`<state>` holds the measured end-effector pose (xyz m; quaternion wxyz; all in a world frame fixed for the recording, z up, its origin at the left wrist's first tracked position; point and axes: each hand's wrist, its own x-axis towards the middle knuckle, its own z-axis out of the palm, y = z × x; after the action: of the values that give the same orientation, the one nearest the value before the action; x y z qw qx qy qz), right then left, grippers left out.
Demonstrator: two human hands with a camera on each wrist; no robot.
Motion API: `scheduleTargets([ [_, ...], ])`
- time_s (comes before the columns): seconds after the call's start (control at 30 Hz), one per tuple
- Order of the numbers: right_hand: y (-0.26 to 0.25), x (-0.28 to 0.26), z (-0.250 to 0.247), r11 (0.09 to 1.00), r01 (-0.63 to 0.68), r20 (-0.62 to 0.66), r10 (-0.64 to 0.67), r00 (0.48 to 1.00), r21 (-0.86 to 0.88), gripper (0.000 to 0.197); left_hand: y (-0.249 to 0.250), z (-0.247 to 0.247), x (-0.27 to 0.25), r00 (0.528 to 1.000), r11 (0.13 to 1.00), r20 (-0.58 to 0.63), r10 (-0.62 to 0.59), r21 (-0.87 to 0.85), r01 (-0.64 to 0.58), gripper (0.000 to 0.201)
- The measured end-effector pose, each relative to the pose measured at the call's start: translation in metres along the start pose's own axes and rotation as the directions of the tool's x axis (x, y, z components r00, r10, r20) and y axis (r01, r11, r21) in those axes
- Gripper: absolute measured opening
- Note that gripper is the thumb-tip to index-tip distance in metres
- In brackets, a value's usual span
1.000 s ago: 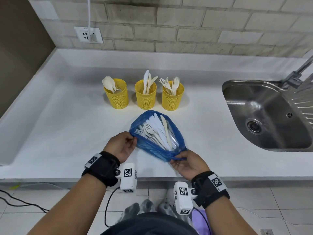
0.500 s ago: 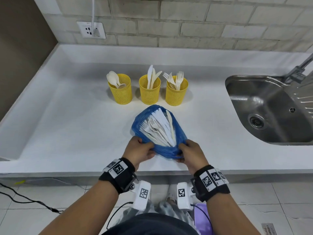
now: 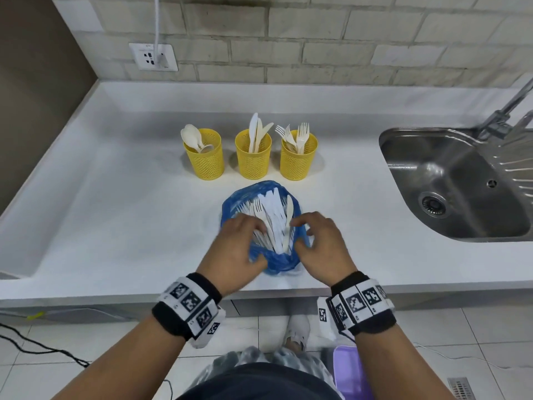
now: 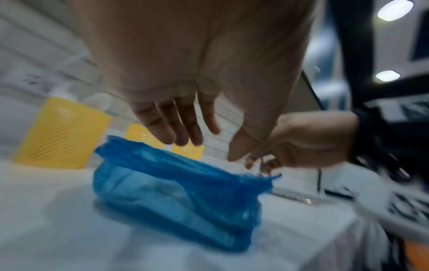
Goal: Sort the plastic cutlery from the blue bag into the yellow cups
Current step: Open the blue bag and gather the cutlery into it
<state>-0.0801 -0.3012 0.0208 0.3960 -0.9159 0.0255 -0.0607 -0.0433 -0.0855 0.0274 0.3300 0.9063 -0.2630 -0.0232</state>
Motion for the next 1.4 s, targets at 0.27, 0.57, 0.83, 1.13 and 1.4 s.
scheduleTargets([
  [0.27, 0.002, 0.009, 0.01, 0.977, 0.118, 0.31, -0.058, 0.949, -0.177, 0.012, -0.013, 0.003, 0.0, 0.979, 0.932, 0.198, 0.058, 0.34, -0.124, 0.011],
  [0.57, 0.002, 0.015, 0.012, 0.972, -0.038, 0.311, 0.11, 0.944, -0.231, 0.029, -0.016, -0.028, 0.003, 0.925, 0.933, 0.275, -0.261, 0.319, 0.168, 0.033],
  [0.83, -0.01, 0.035, 0.022, 0.938, -0.291, 0.259, 0.333, 0.907, -0.189, 0.025, -0.01, -0.013, 0.03, 0.837, 0.854, 0.19, -0.513, 0.208, 0.477, 0.051],
  [1.13, -0.016, 0.041, 0.029, 0.94, -0.313, 0.223, 0.338, 0.914, -0.138, 0.035, -0.013, 0.005, 0.042, 0.806, 0.801, 0.047, -0.59, -0.091, 0.591, 0.057],
  [1.4, -0.016, 0.046, 0.037, 0.946, -0.289, 0.232, 0.317, 0.92, -0.146, 0.036, -0.013, 0.006, 0.041, 0.771, 0.776, 0.116, -0.626, -0.006, 0.631, 0.024],
])
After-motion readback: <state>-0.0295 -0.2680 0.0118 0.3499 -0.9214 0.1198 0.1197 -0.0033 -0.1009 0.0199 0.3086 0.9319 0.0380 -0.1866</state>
